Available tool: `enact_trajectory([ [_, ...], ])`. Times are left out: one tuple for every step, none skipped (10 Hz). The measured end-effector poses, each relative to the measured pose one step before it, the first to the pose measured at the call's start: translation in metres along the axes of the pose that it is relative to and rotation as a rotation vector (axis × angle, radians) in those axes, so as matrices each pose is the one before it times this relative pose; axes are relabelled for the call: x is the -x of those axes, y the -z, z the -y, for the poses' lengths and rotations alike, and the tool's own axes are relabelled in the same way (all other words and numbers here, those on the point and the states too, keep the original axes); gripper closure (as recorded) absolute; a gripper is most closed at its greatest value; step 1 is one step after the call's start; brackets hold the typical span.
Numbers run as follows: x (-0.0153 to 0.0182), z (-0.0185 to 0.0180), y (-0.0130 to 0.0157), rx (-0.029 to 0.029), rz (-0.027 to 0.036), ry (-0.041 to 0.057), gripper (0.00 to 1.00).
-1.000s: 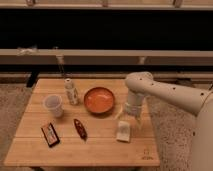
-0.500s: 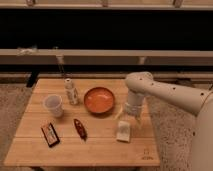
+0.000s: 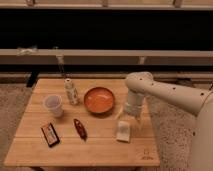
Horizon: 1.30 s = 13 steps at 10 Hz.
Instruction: Place the eraser in the ceramic cup
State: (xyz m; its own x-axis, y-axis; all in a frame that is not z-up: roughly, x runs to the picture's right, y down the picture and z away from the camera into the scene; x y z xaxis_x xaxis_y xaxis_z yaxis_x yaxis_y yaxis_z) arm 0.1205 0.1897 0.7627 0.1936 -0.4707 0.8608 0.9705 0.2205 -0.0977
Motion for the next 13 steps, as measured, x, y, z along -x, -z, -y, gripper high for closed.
enact_trajectory([
  [0.00001, 0.0, -0.00002, 0.00008, 0.00004, 0.00005, 0.2],
  [-0.00001, 0.0, 0.00002, -0.0001, -0.00002, -0.00009, 0.2],
  [-0.00001, 0.00001, 0.00001, 0.00001, -0.00003, 0.00004, 0.2],
  [0.00001, -0.00001, 0.0, 0.00001, -0.00001, 0.0, 0.2],
  [-0.00001, 0.00002, 0.0, -0.00004, -0.00001, -0.00001, 0.2],
  [0.0, -0.00004, -0.00001, 0.00006, 0.00003, -0.00004, 0.2],
  [0.00001, 0.00003, -0.00001, -0.00002, 0.00003, 0.00005, 0.2],
  [-0.00001, -0.00002, 0.00001, 0.00002, -0.00004, -0.00003, 0.2],
  [0.0, 0.0, -0.00001, -0.00002, 0.00004, -0.00002, 0.2],
  [0.0, -0.00014, -0.00026, 0.0011, -0.00094, 0.00024, 0.2],
  [-0.00043, -0.00037, 0.00001, 0.00374, -0.00657, 0.00009, 0.2],
  [-0.00176, -0.00002, -0.00224, 0.01583, -0.03153, 0.00663, 0.2],
  [-0.00431, 0.0053, -0.00677, 0.02089, -0.08276, 0.01914, 0.2],
])
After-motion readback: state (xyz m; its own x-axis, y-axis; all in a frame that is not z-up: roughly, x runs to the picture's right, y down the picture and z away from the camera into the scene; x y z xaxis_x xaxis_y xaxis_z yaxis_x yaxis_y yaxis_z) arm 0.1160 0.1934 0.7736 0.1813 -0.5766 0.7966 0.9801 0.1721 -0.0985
